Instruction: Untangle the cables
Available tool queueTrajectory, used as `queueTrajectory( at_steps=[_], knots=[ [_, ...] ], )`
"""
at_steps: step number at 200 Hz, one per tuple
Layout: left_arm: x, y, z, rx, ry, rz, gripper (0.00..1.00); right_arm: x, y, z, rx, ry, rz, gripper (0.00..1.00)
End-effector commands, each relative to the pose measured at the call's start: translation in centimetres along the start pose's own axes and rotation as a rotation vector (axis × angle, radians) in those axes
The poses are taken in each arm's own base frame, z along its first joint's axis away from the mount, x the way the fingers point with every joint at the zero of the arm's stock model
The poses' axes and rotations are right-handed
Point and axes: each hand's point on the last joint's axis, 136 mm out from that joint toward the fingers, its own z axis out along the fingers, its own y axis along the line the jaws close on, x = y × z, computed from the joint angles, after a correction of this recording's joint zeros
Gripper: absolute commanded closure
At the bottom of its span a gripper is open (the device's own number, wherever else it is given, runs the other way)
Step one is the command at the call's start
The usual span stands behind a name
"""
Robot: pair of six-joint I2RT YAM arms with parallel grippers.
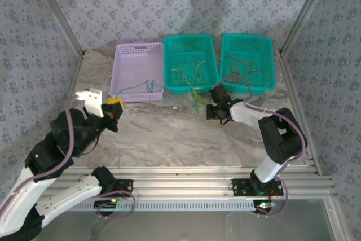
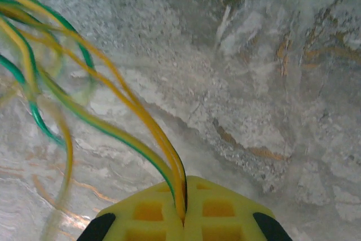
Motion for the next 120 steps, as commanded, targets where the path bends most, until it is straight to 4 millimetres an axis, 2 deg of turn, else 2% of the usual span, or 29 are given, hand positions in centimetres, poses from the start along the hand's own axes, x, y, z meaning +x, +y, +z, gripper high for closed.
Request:
queueTrajectory(
  at_steps=[1, 27, 47, 54, 88, 120],
  knots=[
    [-1.7, 0.5, -1.0, -0.029, -0.032, 0.053, 1.00, 0.0, -0.1, -0.7, -0.007, -0.013, 0.039, 1.00],
    [-3.2, 0.1, -1.3, -0.023, -0.065, 0.067, 1.00, 0.7, -0.4, -0.4, -0.048, -0.002, 0.086, 1.00],
    [-3.4, -0.2, -0.7, -0.026, -0.055, 0.090, 1.00, 0.2, 0.0, -1.2, -0.085, -0.045, 0.084, 1.00],
    [-4.0, -0.4, -0.3, -0.026, -0.078, 0.089, 1.00, 0.0, 0.2, -1.6, -0.105, -0.064, 0.081, 1.00],
    [-4.1, -0.6, 2.4, -0.079, -0.059, 0.164, 1.00, -1.2, 1.6, -3.8, -0.199, -0.161, 0.043, 1.00],
    [-4.1, 0.4, 5.6, -0.198, -0.043, 0.229, 1.00, -1.4, 1.9, -5.3, -0.232, -0.222, 0.033, 1.00]
  ],
)
